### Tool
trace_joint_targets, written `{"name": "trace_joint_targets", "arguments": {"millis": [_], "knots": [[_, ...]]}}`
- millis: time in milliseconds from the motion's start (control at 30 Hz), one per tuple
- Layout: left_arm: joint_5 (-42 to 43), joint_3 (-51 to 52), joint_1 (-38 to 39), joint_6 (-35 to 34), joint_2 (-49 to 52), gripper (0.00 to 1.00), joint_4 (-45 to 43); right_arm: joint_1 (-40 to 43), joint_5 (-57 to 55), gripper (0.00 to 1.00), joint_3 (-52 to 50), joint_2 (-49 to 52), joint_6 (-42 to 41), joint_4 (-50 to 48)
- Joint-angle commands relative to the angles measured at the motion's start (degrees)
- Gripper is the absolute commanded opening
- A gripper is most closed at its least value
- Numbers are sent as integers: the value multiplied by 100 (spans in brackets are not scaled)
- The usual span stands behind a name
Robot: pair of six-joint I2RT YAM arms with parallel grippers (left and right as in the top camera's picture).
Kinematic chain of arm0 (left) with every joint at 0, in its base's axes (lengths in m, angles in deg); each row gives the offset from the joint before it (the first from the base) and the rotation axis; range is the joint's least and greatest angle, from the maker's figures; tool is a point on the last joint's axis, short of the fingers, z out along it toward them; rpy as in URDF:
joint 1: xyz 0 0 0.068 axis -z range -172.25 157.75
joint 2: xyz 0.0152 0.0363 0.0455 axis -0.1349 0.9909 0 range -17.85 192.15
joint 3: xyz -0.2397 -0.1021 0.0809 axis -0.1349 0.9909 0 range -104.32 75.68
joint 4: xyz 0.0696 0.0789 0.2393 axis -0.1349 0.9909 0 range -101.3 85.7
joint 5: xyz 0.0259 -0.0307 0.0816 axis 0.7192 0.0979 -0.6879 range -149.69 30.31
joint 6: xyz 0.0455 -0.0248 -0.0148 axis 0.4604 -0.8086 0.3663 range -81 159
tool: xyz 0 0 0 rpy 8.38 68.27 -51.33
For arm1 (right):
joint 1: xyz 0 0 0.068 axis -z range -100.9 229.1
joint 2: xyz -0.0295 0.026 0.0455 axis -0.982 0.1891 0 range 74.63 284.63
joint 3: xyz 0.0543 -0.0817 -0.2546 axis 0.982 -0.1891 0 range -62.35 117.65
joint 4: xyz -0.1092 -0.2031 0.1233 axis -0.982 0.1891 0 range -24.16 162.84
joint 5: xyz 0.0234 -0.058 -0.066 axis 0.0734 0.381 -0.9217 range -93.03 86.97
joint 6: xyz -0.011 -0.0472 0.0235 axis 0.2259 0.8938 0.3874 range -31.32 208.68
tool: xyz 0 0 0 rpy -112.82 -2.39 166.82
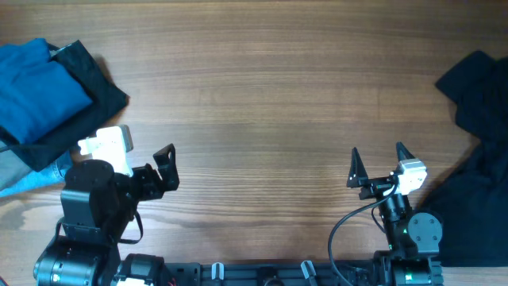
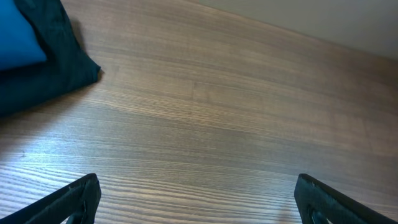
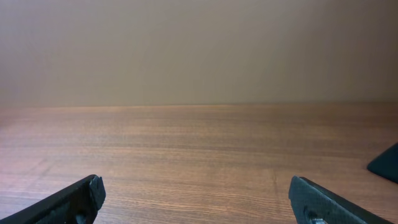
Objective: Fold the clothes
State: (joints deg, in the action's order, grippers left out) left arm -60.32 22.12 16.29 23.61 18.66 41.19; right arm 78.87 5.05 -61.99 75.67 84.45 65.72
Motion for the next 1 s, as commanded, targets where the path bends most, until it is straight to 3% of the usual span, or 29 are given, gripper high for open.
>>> {"name": "trace_joint_targets", "arguments": {"millis": [0, 967], "knots": [[-74, 44, 4, -48, -7, 100, -13, -20, -17, 100, -7, -83, -42, -44], [-76, 83, -13, -46, -111, 100, 240, -17, -17, 100, -7, -83, -42, -44]]}}
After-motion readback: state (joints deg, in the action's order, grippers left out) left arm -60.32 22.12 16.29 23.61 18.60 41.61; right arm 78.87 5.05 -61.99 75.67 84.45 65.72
